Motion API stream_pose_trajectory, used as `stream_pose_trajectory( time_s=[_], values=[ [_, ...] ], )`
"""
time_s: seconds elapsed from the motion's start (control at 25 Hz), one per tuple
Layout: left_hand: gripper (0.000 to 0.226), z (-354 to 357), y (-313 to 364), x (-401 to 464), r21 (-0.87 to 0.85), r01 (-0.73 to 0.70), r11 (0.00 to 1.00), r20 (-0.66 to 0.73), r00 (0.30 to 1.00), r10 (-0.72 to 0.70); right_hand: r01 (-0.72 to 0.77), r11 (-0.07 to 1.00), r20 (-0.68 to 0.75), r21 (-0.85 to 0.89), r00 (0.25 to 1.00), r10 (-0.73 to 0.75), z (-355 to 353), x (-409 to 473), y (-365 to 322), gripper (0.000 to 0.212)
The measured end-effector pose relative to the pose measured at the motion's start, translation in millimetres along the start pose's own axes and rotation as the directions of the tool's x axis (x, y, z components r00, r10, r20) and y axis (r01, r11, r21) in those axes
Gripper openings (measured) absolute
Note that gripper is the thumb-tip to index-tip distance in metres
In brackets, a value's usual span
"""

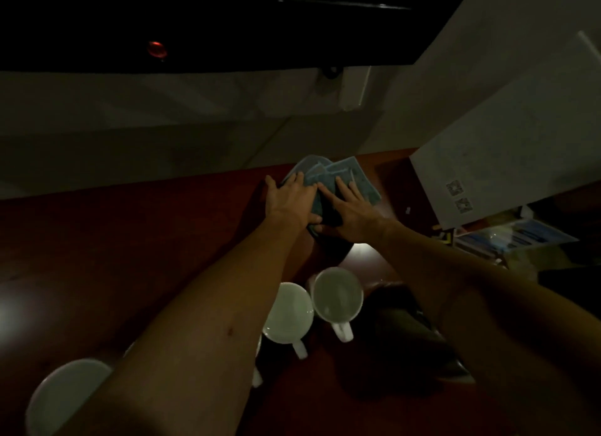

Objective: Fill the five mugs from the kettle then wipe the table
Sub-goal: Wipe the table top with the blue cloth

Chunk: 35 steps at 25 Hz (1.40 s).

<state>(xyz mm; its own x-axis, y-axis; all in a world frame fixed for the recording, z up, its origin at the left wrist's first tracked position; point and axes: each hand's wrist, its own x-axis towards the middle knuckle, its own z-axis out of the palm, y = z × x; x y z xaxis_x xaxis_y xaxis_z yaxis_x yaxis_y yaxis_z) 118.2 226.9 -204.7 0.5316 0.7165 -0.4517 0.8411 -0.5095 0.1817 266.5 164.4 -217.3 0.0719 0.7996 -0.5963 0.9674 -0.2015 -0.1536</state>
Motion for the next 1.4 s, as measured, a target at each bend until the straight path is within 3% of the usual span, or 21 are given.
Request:
stream_pose_trajectory(
  time_s=[0.56,0.96,1.12,1.4],
  values=[
    [0.081,30.0,-244.2,-160.6,-0.102,0.304,0.947,-0.03,0.951,-0.309,0.293,0.944,0.069,-0.152,0.956,-0.286,44.9,16.6,-278.2,0.098],
    [0.078,67.6,-387.0,-272.6,-0.256,0.434,0.864,-0.066,0.884,-0.464,0.434,0.87,0.139,-0.234,0.901,-0.412,85.1,12.4,-453.6,0.099],
    [0.077,76.6,-422.5,-302.6,-0.293,0.453,0.842,-0.077,0.867,-0.493,0.454,0.854,0.161,-0.255,0.891,-0.426,96.1,9.8,-498.2,0.099],
    [0.075,77.4,-438.1,-313.2,-0.245,0.444,0.862,-0.08,0.877,-0.474,0.426,0.872,0.132,-0.241,0.905,-0.405,106.0,4.7,-517.3,0.099]
  ],
)
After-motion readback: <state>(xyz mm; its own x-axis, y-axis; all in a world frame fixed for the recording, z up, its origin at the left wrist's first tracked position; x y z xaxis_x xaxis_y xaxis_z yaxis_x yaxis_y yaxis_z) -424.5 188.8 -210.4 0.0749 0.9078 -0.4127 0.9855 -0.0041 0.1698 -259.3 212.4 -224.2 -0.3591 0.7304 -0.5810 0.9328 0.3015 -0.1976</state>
